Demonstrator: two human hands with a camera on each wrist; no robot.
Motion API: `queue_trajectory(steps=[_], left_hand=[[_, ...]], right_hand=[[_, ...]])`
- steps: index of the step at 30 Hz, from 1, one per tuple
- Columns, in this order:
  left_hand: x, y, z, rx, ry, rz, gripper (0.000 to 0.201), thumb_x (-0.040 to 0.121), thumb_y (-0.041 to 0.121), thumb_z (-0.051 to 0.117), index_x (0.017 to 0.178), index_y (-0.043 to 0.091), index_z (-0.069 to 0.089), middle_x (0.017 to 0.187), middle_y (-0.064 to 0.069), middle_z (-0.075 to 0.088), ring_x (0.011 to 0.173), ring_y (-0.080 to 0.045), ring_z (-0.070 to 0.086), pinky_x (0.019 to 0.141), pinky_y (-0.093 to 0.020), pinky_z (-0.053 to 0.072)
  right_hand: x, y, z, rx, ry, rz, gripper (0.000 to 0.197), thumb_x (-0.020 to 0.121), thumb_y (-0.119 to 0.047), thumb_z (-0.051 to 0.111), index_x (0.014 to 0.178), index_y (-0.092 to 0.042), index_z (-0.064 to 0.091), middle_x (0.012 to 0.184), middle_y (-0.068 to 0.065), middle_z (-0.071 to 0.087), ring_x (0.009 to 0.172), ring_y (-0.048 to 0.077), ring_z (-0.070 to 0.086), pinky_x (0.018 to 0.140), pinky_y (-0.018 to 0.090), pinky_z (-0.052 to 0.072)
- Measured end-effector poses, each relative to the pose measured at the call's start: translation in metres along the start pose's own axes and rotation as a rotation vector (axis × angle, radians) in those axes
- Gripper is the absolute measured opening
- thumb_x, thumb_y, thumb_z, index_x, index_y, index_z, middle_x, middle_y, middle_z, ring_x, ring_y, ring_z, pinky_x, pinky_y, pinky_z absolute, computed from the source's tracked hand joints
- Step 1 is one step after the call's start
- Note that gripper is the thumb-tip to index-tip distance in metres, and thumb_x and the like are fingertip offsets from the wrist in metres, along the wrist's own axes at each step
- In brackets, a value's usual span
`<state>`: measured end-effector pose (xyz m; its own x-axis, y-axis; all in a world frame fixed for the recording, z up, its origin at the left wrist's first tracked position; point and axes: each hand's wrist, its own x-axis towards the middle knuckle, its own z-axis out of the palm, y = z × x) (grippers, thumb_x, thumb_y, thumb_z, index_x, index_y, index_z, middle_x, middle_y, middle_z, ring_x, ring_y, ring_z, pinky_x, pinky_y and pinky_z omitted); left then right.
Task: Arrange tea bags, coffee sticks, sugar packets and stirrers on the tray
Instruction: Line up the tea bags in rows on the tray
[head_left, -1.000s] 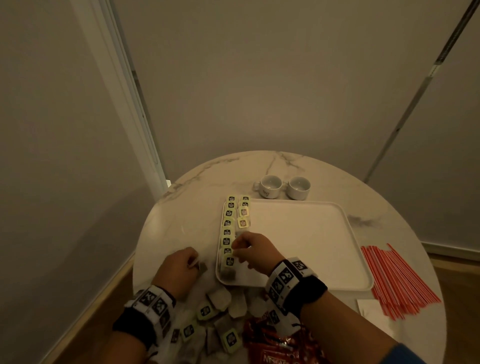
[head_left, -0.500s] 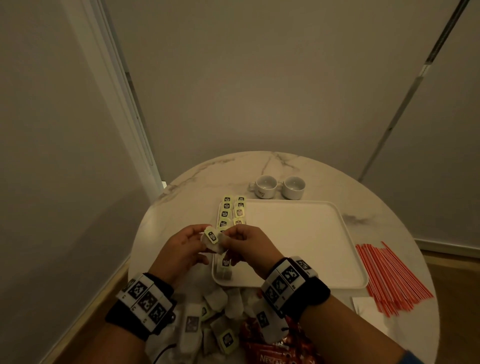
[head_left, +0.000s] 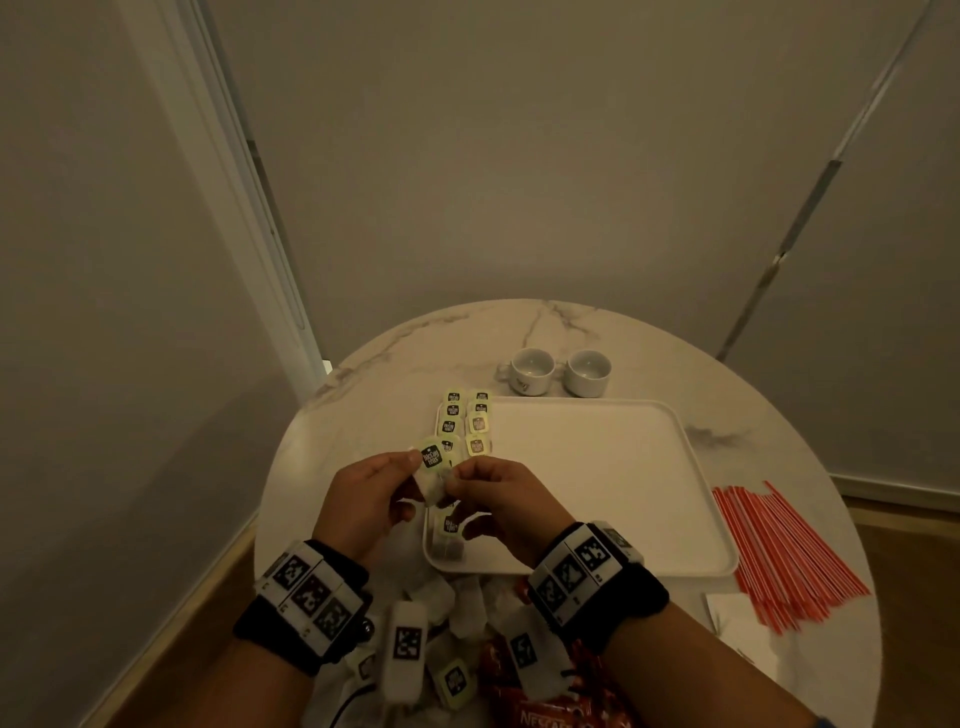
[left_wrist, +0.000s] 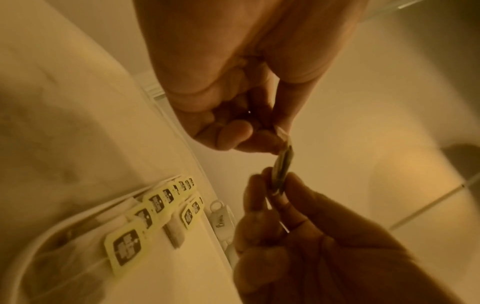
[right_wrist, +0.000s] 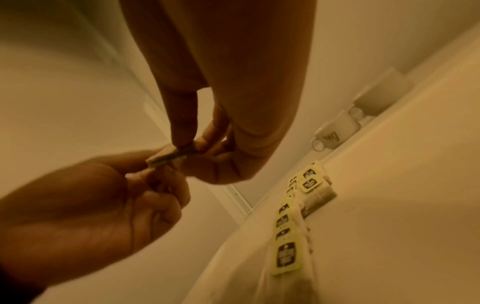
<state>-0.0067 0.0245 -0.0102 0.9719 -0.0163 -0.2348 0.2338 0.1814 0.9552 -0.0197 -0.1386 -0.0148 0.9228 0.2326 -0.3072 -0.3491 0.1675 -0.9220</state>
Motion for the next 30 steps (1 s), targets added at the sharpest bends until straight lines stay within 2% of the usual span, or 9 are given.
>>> queue_trajectory(steps=[5,8,11,13,16,18,24,28,30], left_hand=[[0.002,-0.003,0.001,0.115,0.004,0.034,0.017,0.091,0.017,0.060,0.086,0.005,0.071,0.074,-0.010,0.066,0.063,-0.017,0.057,0.052,-0.030,0.039],[0.006,-0.007,0.000,0.219,0.004,0.077,0.012,0.090,0.013,0.062,0.086,0.006,0.071,0.071,-0.011,0.065,0.065,-0.019,0.058,0.050,-0.029,0.040],[0.009,-0.010,0.000,0.311,-0.015,0.072,0.011,0.091,0.013,0.061,0.091,0.011,0.072,0.076,-0.009,0.067,0.065,-0.016,0.059,0.050,-0.026,0.043],[0.011,-0.013,0.000,0.365,-0.015,0.051,0.010,0.091,0.016,0.060,0.096,0.017,0.069,0.082,-0.002,0.068,0.067,-0.011,0.061,0.048,-0.022,0.044],[0.017,-0.018,-0.003,0.424,-0.005,0.027,0.009,0.092,0.019,0.060,0.098,0.018,0.067,0.091,-0.003,0.068,0.076,-0.015,0.061,0.047,-0.019,0.045],[0.019,-0.022,-0.004,0.477,-0.020,0.004,0.011,0.092,0.020,0.060,0.099,0.017,0.068,0.093,-0.003,0.068,0.078,-0.014,0.060,0.046,-0.017,0.045],[0.033,-0.032,-0.002,0.673,-0.098,-0.001,0.008,0.090,0.020,0.062,0.097,0.023,0.065,0.106,0.000,0.063,0.086,-0.009,0.058,0.066,-0.020,0.043],[0.051,-0.027,0.002,0.839,-0.159,0.030,0.022,0.091,0.020,0.059,0.113,0.017,0.063,0.116,-0.002,0.056,0.101,-0.014,0.055,0.086,-0.024,0.041],[0.061,-0.024,0.004,0.910,-0.182,0.015,0.027,0.092,0.021,0.058,0.117,0.014,0.063,0.120,-0.004,0.055,0.107,-0.017,0.054,0.089,-0.025,0.041]], right_hand=[[0.005,0.003,-0.006,-0.010,0.080,-0.016,0.006,0.089,-0.004,0.061,0.084,-0.006,0.063,0.077,0.011,0.061,0.056,0.014,0.051,0.050,0.025,0.044],[0.008,0.003,-0.012,-0.131,0.109,0.012,0.002,0.085,-0.008,0.066,0.086,-0.008,0.065,0.077,0.008,0.065,0.059,0.013,0.053,0.049,0.025,0.044],[0.012,0.003,-0.017,-0.251,0.165,0.032,0.008,0.078,-0.012,0.073,0.082,-0.009,0.068,0.071,0.003,0.060,0.060,0.012,0.048,0.046,0.025,0.041],[0.017,0.002,-0.025,-0.262,0.233,0.071,0.010,0.075,-0.013,0.076,0.081,-0.010,0.069,0.070,0.002,0.057,0.061,0.014,0.046,0.046,0.025,0.040],[0.032,0.004,-0.040,-0.252,0.343,0.147,0.017,0.074,-0.013,0.078,0.086,-0.005,0.069,0.071,0.003,0.055,0.061,0.016,0.047,0.047,0.024,0.042],[0.044,0.008,-0.049,-0.298,0.386,0.203,0.014,0.077,-0.013,0.077,0.080,-0.006,0.066,0.069,0.005,0.056,0.058,0.017,0.048,0.048,0.025,0.043],[0.077,0.022,-0.066,-0.472,0.398,0.351,0.015,0.082,-0.018,0.068,0.072,-0.019,0.058,0.070,0.001,0.059,0.057,0.013,0.055,0.052,0.022,0.046],[0.086,0.024,-0.060,-0.516,0.406,0.370,0.025,0.068,-0.023,0.084,0.069,-0.006,0.065,0.065,0.006,0.062,0.061,0.021,0.054,0.061,0.027,0.045],[0.089,0.026,-0.058,-0.546,0.425,0.377,0.035,0.064,-0.025,0.087,0.079,0.002,0.070,0.072,0.011,0.066,0.066,0.023,0.057,0.065,0.030,0.048]])
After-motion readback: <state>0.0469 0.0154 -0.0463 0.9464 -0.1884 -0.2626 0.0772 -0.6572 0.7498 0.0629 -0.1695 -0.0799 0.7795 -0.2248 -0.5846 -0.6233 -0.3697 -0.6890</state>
